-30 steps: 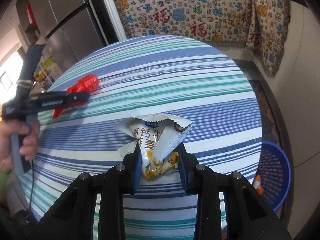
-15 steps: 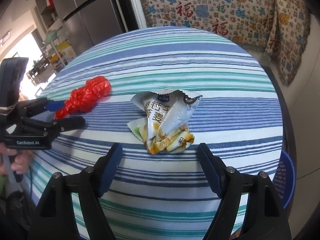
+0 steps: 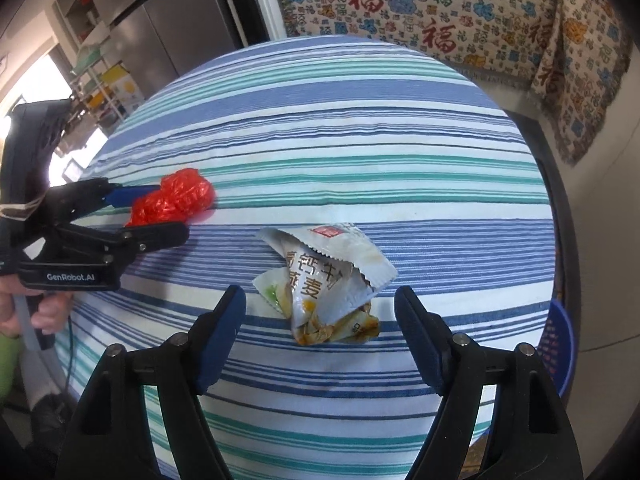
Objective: Collect trash
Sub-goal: 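Carry the red plastic bag and snack wrapper over the blue wastebasket with both grippers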
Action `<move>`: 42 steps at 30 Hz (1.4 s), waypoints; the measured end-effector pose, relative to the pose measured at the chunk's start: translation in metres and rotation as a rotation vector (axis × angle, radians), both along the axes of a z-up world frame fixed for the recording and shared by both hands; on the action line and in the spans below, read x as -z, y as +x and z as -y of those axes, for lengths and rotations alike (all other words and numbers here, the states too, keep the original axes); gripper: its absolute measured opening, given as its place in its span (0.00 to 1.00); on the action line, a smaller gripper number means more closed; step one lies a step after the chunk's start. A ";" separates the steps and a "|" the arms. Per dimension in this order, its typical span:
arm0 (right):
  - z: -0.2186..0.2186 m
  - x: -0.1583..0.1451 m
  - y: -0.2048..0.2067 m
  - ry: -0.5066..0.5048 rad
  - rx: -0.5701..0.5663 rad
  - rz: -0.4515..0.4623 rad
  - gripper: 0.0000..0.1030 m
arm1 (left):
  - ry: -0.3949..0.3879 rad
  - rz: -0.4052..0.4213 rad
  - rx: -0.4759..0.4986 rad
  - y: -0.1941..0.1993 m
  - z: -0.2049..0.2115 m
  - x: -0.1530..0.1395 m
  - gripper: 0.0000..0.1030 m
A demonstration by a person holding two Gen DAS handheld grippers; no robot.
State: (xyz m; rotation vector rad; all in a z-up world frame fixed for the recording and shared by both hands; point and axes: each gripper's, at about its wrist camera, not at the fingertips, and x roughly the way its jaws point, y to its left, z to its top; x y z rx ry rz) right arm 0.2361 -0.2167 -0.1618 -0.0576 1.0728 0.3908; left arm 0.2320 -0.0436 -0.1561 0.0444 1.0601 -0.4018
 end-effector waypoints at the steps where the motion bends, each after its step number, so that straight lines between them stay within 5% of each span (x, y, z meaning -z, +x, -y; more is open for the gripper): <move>1: 0.000 0.000 0.002 0.001 0.003 -0.009 0.46 | 0.010 0.008 0.005 0.000 0.002 -0.001 0.69; 2: 0.001 0.001 0.003 -0.011 0.007 -0.014 0.31 | 0.020 0.013 0.010 0.000 0.003 -0.002 0.62; 4: 0.004 -0.002 0.002 0.005 0.011 -0.016 0.28 | 0.033 0.013 0.024 -0.002 0.006 -0.002 0.43; 20: 0.020 -0.026 -0.024 0.076 0.062 0.043 0.26 | 0.063 0.135 -0.012 -0.028 0.022 -0.039 0.41; 31: 0.052 -0.035 -0.037 0.086 0.137 0.073 0.26 | 0.036 0.144 0.033 -0.034 0.055 -0.050 0.41; 36: 0.103 -0.046 -0.051 0.078 0.233 0.095 0.26 | -0.029 0.133 0.113 -0.040 0.103 -0.061 0.41; 42: 0.206 -0.034 -0.066 0.027 0.420 0.054 0.26 | -0.120 0.087 0.294 -0.052 0.212 -0.070 0.41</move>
